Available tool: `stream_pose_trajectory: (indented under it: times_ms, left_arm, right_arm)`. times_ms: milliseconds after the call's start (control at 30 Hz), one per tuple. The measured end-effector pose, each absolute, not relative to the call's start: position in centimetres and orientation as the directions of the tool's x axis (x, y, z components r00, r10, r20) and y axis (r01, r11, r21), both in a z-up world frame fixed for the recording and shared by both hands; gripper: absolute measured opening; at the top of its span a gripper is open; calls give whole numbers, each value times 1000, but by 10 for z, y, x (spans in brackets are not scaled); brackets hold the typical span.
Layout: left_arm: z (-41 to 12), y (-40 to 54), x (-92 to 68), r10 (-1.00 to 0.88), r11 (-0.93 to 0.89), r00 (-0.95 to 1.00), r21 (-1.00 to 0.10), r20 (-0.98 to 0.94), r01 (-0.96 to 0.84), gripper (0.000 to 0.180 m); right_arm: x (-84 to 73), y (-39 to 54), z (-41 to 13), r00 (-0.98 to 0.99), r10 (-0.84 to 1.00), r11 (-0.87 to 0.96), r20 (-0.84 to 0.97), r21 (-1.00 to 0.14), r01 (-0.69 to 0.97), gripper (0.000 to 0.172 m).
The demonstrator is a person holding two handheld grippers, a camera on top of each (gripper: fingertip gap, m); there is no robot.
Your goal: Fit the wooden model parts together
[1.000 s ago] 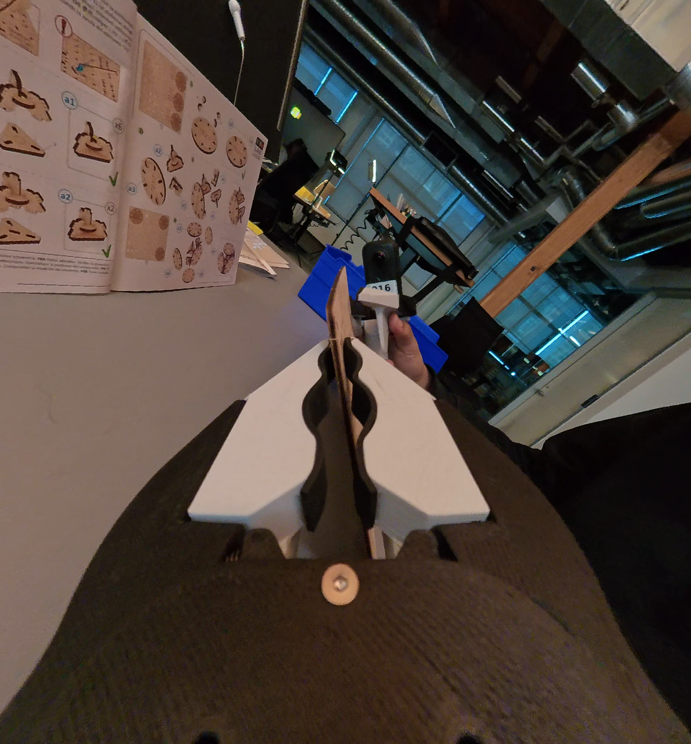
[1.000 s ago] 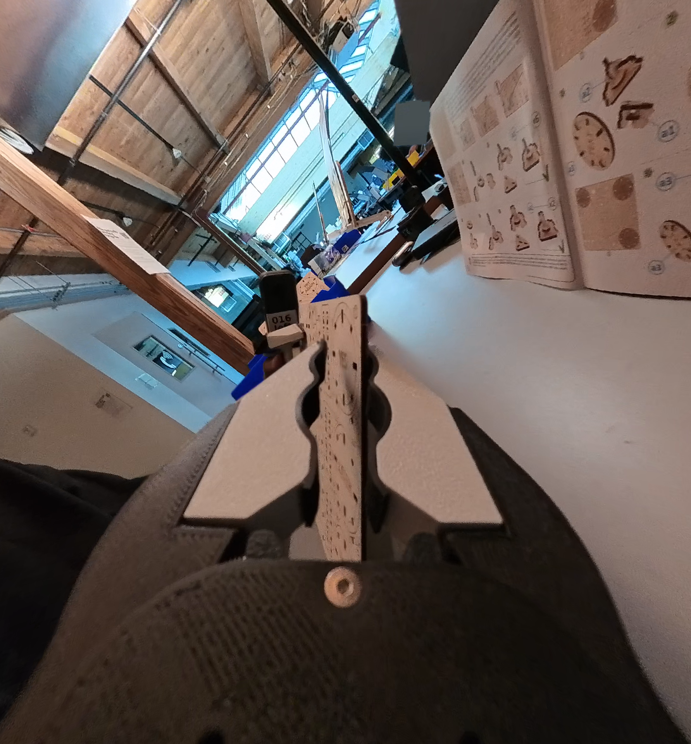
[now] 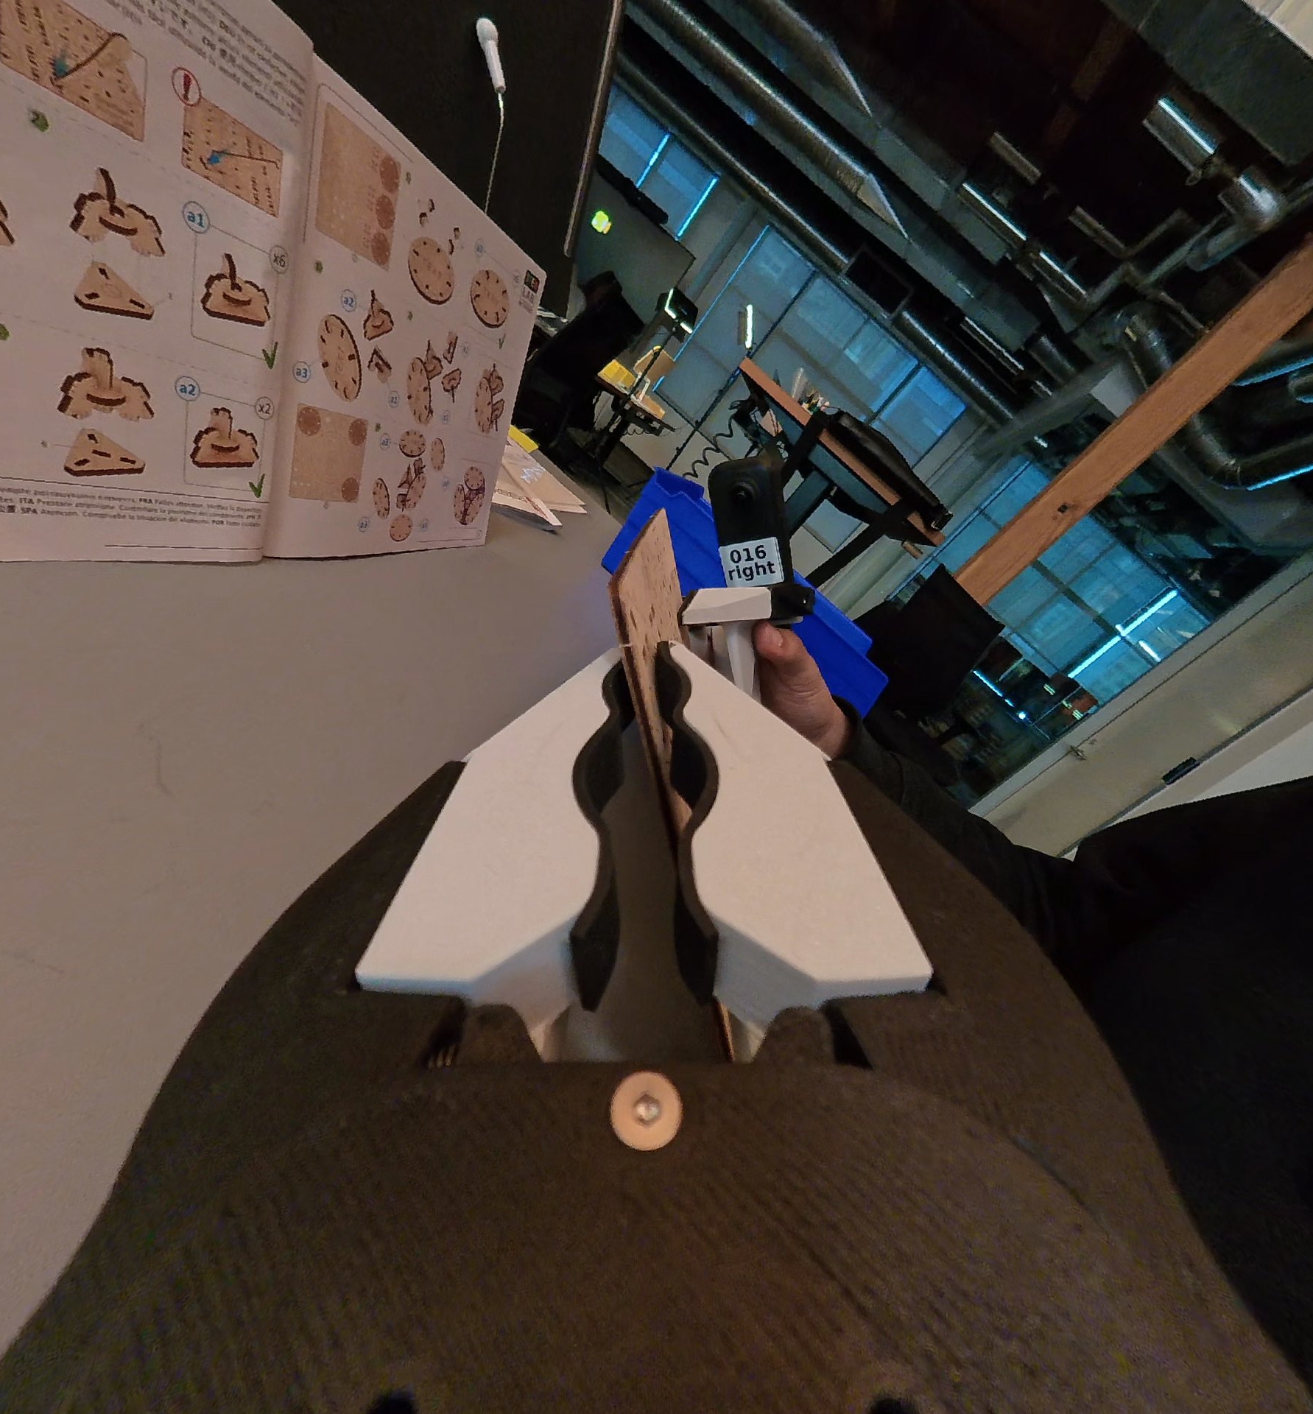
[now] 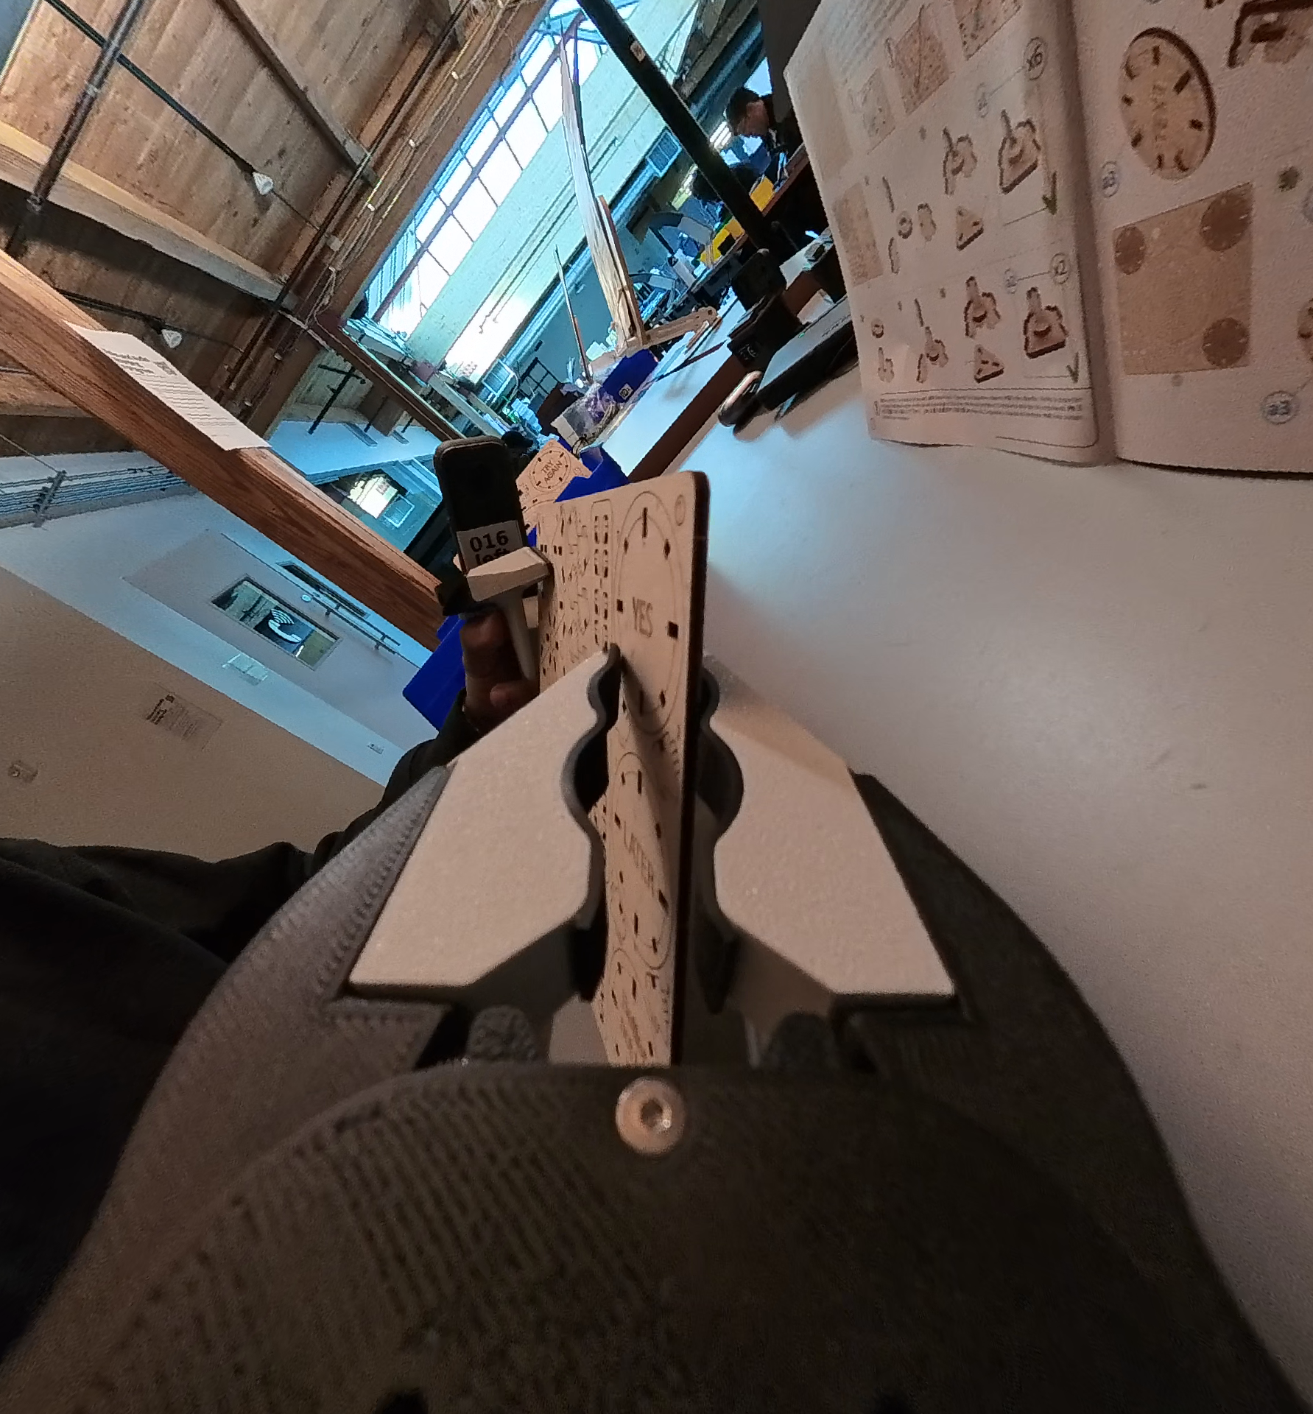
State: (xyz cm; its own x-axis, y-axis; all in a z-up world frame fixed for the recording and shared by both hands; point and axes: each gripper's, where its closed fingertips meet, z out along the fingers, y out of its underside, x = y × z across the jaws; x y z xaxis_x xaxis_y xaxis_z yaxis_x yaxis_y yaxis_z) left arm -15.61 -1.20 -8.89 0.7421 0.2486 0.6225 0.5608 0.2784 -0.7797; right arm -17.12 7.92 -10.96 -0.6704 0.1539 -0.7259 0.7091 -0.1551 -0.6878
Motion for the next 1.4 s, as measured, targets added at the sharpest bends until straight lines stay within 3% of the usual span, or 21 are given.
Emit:
stream_pose_trajectory:
  times_ms: [1400]
  left_arm:
    - [-83,-31,-170,208,404,675,-690,708,600,2]
  right_arm:
    - [-150,57,-125,-663,112,-16,-740,-669,743,19]
